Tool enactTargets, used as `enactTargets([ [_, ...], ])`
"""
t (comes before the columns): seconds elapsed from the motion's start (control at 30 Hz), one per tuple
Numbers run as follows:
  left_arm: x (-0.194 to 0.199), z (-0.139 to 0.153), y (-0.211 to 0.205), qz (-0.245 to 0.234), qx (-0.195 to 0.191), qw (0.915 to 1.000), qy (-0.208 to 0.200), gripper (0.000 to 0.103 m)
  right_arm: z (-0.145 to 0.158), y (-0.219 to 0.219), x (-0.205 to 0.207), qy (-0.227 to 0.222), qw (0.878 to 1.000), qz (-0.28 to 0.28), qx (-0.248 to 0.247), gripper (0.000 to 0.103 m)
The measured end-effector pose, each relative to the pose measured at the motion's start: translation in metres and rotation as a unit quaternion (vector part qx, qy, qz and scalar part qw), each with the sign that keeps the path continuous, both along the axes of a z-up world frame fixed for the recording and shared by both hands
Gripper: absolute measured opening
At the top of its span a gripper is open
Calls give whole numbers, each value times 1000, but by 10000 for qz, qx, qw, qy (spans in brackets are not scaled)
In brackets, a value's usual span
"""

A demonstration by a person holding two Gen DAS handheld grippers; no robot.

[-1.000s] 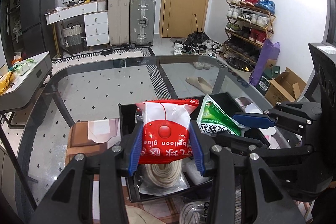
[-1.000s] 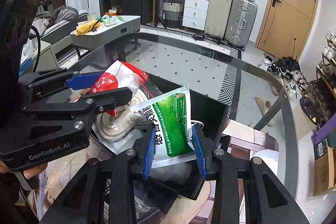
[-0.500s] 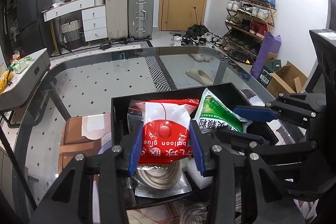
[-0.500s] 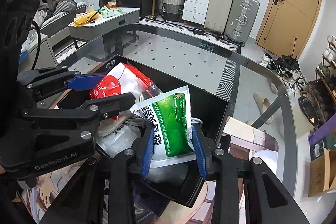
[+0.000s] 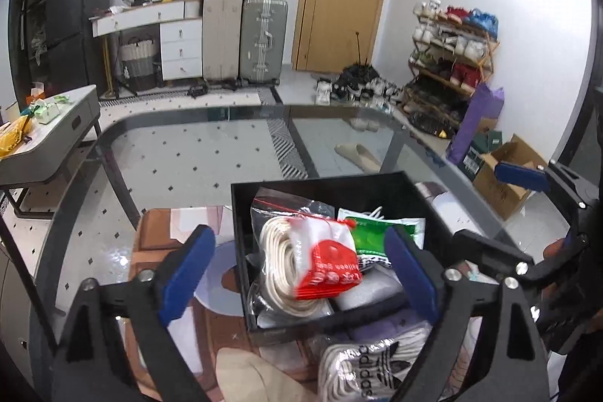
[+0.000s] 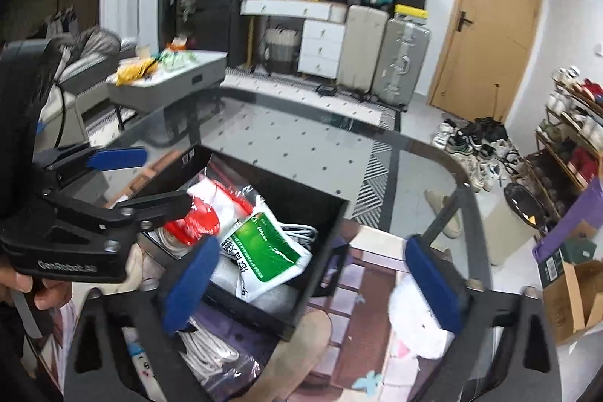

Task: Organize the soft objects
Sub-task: 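Open both tools to drop the red bag and green sachet into the box, then move both tools back toward the adidas laces bag and white plush toy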

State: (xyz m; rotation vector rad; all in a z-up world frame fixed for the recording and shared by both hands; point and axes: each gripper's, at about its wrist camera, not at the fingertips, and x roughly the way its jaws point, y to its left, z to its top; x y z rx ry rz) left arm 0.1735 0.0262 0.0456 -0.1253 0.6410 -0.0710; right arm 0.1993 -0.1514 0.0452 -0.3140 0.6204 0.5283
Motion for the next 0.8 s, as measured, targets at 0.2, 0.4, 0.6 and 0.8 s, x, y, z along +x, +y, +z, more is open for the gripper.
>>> enactTargets([
  [0.2,-29,8,4,127,103,9998,-142,103,6,-21,-25,151,9994,-88,296,102],
  [0.4,-54,10,14,282,44,9994,-204,103,-3,-33,-54,251,9989,-79,377,102],
  [0.6,-76,4,11,344,170,9991,-181,103,-14,-39,-71,403,9983,-85,401,102],
  [0.8,-95,-7,5,354,236,9990,-98,103,-24,-47,-86,559,9974,-111,449,102],
])
